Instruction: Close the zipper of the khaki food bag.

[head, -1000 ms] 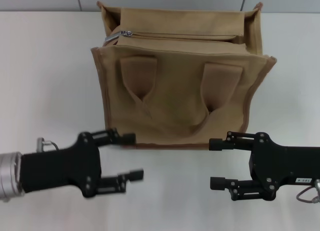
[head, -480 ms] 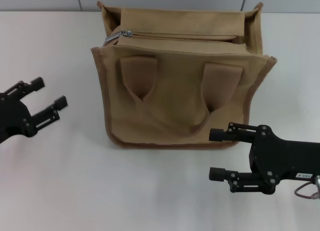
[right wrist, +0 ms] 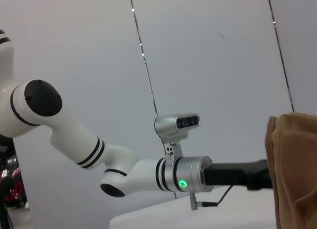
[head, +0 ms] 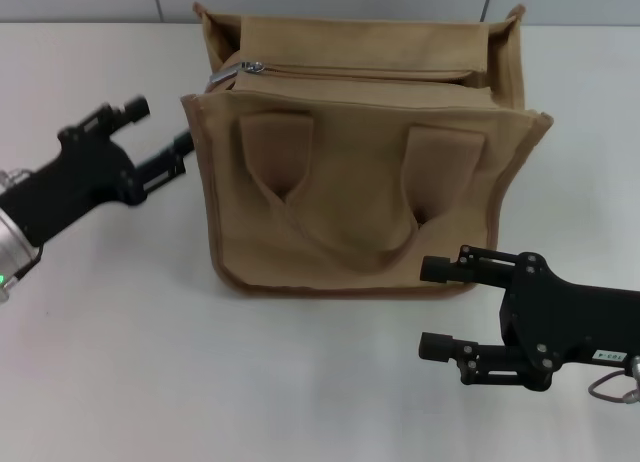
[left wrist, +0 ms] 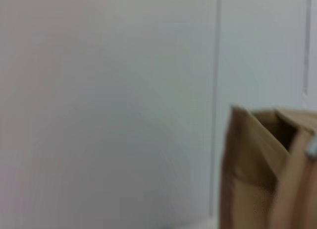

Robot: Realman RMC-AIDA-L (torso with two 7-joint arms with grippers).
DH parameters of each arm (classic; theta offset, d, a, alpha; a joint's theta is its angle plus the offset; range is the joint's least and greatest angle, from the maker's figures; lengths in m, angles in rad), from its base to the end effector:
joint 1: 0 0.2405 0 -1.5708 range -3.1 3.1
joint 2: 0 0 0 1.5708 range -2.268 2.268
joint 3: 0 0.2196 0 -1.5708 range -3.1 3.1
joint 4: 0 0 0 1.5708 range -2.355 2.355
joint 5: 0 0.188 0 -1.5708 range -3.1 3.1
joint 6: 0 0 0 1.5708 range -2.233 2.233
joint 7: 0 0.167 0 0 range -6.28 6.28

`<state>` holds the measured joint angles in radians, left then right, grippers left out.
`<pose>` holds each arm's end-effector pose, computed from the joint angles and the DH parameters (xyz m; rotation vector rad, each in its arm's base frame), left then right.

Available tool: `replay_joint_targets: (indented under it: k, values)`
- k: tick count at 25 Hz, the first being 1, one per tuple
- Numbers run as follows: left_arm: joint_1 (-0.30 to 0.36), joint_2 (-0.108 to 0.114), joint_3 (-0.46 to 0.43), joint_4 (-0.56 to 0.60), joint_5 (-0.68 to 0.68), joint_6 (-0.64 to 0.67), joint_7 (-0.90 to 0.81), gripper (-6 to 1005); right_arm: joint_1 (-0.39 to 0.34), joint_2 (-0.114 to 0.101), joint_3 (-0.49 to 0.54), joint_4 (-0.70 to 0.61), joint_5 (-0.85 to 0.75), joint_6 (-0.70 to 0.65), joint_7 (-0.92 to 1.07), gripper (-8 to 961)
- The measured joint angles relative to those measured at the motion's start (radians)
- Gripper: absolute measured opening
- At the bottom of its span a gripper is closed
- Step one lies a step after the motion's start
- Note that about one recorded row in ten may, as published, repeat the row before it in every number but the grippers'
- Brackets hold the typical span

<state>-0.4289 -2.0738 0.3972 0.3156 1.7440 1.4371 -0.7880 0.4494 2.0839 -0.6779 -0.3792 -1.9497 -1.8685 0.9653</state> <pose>-0.2604 0.3006 0.0096 -2.1868 -0.4795 -0.8503 0.1993 0.2220 -0.0248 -2.8407 0.3530 1.1707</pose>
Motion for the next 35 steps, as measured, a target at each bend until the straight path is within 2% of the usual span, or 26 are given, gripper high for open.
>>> replay_joint_targets:
  k: [1,5,9,16,18,19,21,23,25,26,28,34,35]
  values:
    - [0.000,0.000,0.000,0.000,0.000,0.000,0.000,757,0.000,0.000,0.000,0.000,0.000,0.000,0.000,767]
    - [-0.006,0.000,-0.005,-0.016,-0.166,0.003,0.007,756,-0.018,0.001,0.001,0.017,0.027,0.000,-0.001,767]
    - [-0.002,0.000,-0.003,-0.025,-0.216,0.024,0.008,754,-0.030,0.001,0.001,0.020,0.042,0.000,-0.009,767]
    - [0.016,0.005,0.041,-0.008,-0.210,0.040,0.011,753,-0.038,0.000,0.000,0.029,0.053,0.000,-0.011,767]
    - [0.056,0.009,0.095,0.075,-0.179,0.051,-0.024,752,-0.039,0.000,0.000,0.029,0.054,0.000,-0.011,767]
    - [0.056,0.009,0.095,0.075,-0.179,0.051,-0.024,752,-0.039,-0.001,0.000,0.029,0.054,0.000,-0.011,767]
    - [0.095,0.008,0.174,0.163,-0.156,0.069,-0.092,751,-0.039,-0.001,0.000,0.030,0.054,-0.001,-0.011,767]
    - [0.096,0.007,0.187,0.166,-0.155,0.070,-0.092,751,-0.037,-0.001,0.000,0.030,0.054,0.000,-0.013,767]
    - [0.089,0.003,0.234,0.165,-0.150,0.064,-0.074,750,-0.035,-0.001,-0.003,0.032,0.054,-0.005,-0.029,767]
    - [0.079,0.002,0.289,0.163,-0.148,0.049,-0.059,750,-0.035,-0.001,-0.003,0.032,0.054,-0.005,-0.029,767]
    - [0.074,0.002,0.324,0.162,-0.149,0.037,-0.053,749,-0.036,-0.001,-0.004,0.033,0.054,-0.008,-0.035,767]
    - [0.046,-0.005,0.338,0.138,-0.193,0.010,-0.051,748,-0.039,0.000,-0.001,0.041,0.054,-0.015,-0.036,767]
    - [0.038,-0.004,0.337,0.122,-0.246,0.011,-0.051,747,-0.039,0.000,-0.001,0.043,0.054,-0.019,-0.037,767]
